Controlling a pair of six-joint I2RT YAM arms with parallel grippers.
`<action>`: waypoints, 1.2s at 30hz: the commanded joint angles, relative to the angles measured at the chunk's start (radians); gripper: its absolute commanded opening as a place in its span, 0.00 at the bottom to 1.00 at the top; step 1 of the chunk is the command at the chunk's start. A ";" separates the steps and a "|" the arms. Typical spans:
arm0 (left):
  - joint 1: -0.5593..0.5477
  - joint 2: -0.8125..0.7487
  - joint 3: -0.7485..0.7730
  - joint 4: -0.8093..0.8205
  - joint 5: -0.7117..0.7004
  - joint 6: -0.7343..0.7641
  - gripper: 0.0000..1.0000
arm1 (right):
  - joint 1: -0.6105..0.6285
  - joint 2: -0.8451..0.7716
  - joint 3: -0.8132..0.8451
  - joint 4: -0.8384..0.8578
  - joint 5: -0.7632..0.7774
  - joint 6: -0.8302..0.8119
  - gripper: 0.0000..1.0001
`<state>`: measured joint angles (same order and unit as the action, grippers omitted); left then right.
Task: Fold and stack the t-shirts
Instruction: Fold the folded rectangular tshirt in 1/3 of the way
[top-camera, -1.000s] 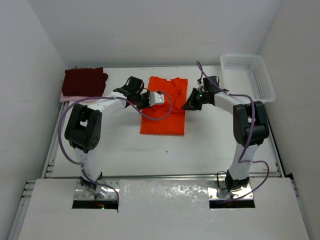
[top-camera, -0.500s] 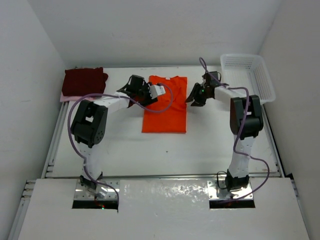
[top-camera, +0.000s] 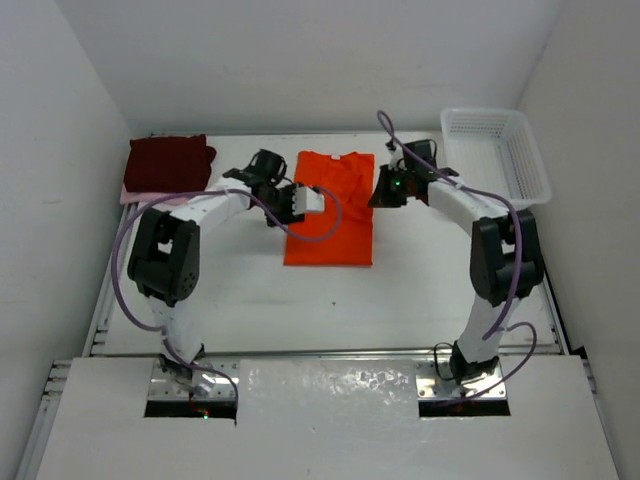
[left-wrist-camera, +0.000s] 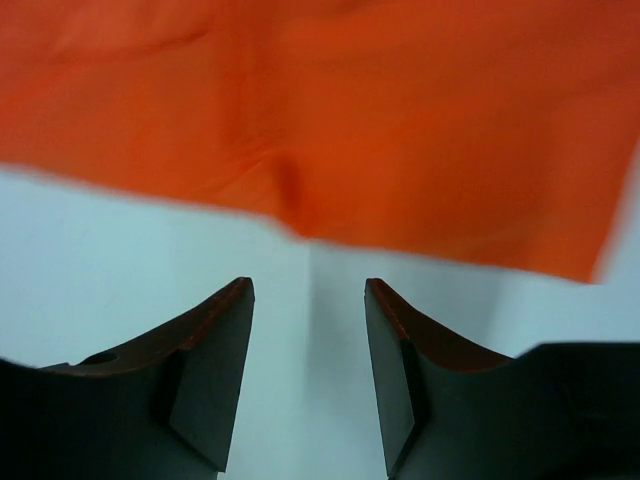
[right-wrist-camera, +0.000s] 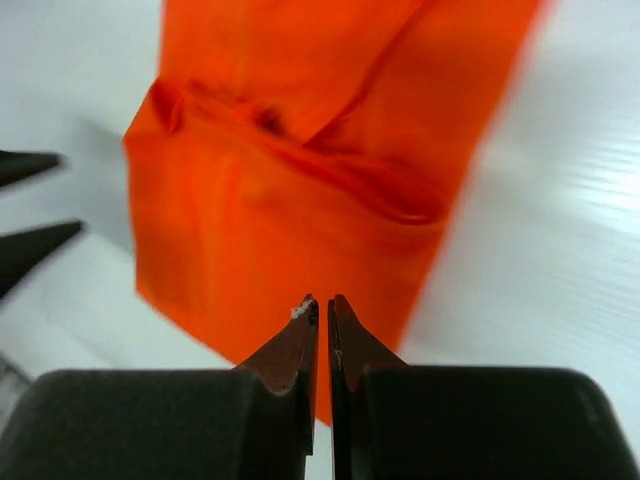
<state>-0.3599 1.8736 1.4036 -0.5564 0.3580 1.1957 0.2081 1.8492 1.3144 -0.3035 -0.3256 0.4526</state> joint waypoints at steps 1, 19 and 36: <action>-0.070 -0.009 0.001 -0.143 0.151 0.086 0.46 | 0.054 0.069 -0.020 0.090 -0.139 0.010 0.04; 0.044 0.235 0.129 0.226 0.010 -0.501 0.25 | -0.016 0.304 0.055 0.228 -0.125 0.115 0.00; 0.148 0.233 0.270 0.183 0.062 -0.630 0.31 | -0.047 0.228 0.210 0.019 -0.048 -0.037 0.15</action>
<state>-0.1959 2.1902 1.5993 -0.3214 0.3458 0.4686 0.1707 2.1612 1.4231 -0.2085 -0.4606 0.4946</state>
